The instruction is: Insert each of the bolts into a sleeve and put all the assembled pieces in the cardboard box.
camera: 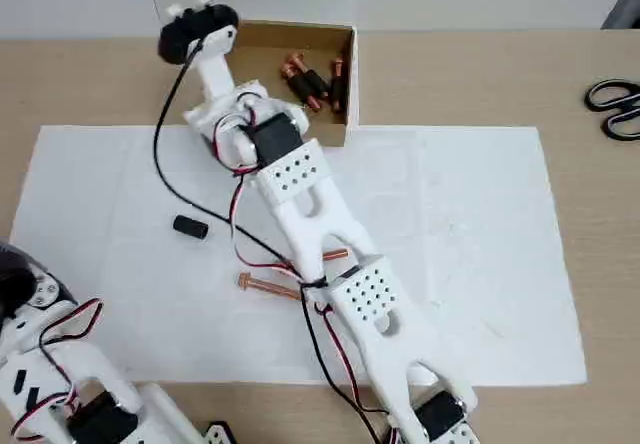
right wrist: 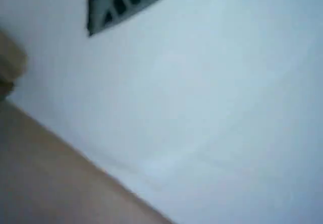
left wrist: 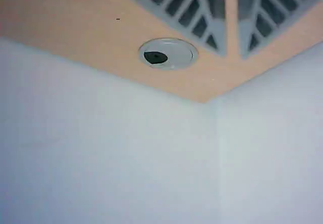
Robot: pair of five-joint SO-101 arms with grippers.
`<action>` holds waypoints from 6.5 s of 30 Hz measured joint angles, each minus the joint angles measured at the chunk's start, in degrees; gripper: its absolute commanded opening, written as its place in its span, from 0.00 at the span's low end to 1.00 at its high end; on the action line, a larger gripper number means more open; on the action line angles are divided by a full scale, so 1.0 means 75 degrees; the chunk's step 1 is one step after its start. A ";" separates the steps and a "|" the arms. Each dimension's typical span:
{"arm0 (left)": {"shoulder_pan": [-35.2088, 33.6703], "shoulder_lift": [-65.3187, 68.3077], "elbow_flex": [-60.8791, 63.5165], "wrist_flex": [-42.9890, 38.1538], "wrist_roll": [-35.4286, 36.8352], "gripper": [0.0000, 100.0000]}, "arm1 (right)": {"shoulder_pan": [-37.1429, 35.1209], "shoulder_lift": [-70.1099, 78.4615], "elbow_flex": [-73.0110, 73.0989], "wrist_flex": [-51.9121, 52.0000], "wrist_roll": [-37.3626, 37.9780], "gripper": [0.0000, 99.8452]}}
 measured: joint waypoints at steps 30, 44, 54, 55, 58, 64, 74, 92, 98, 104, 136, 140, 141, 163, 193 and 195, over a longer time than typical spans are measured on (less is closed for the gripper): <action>0.0000 0.0000 0.0000 0.0000 -0.0012 0.01 | -0.2110 -0.1078 0.2637 0.2391 0.3528 0.15; -0.0539 0.0000 0.0141 0.0000 0.0000 0.01 | -0.1934 -0.1090 0.4103 0.1196 0.3528 0.15; -0.0680 0.0000 0.0141 0.0000 -0.0012 0.01 | -0.1911 -0.0610 0.4056 0.0586 0.3552 0.15; -0.0680 0.0000 0.0141 0.0000 -0.0012 0.01 | -0.1911 -0.0598 0.4056 0.0586 0.3552 0.14; -0.0680 0.0000 0.0141 0.0000 -0.0012 0.01 | -0.1899 -0.0539 0.4044 0.0586 0.3552 0.09; -0.0680 0.0000 0.0141 0.0000 -0.0012 0.01 | -0.1875 -0.0539 0.4009 0.0926 0.3552 0.01; -0.0692 0.0000 0.0141 0.0000 0.0023 0.01 | -0.1770 -0.0340 0.3528 0.1911 0.3528 0.00; -0.0692 0.0000 0.0141 0.0000 0.0000 0.01 | -0.1618 -0.0586 0.3118 0.2227 0.3095 0.01; -0.0692 0.0000 0.0164 0.0000 -0.0012 0.01 | -0.1618 -0.1571 0.3095 0.2286 0.2919 0.10; -0.0692 0.0000 0.0164 0.0000 -0.0012 0.01 | -0.1618 -0.1864 0.3095 0.2286 0.2919 0.12; -0.0692 0.0000 0.0164 0.0000 0.0000 0.01 | -0.1606 0.0164 0.3095 0.0703 0.3481 0.00; -0.0692 0.0000 0.0164 0.0000 0.0000 0.01 | -0.1559 0.0164 0.2848 0.0985 0.3481 0.00; -0.0692 0.0000 0.0164 0.0000 0.0000 0.01 | -0.1559 0.0176 0.2684 0.1254 0.3458 0.00; 0.4302 0.0000 0.0164 0.2286 0.0012 0.01 | 0.0129 -0.3763 0.5603 0.2497 0.3024 0.00; 0.6025 0.3364 -0.1864 0.2368 0.1477 0.01 | 0.2813 -1.4406 1.7008 -0.1055 0.1747 0.01; 0.6025 0.4161 -0.2473 0.2403 0.1653 0.01 | 0.2837 -1.5015 1.7981 -0.1536 0.1747 0.01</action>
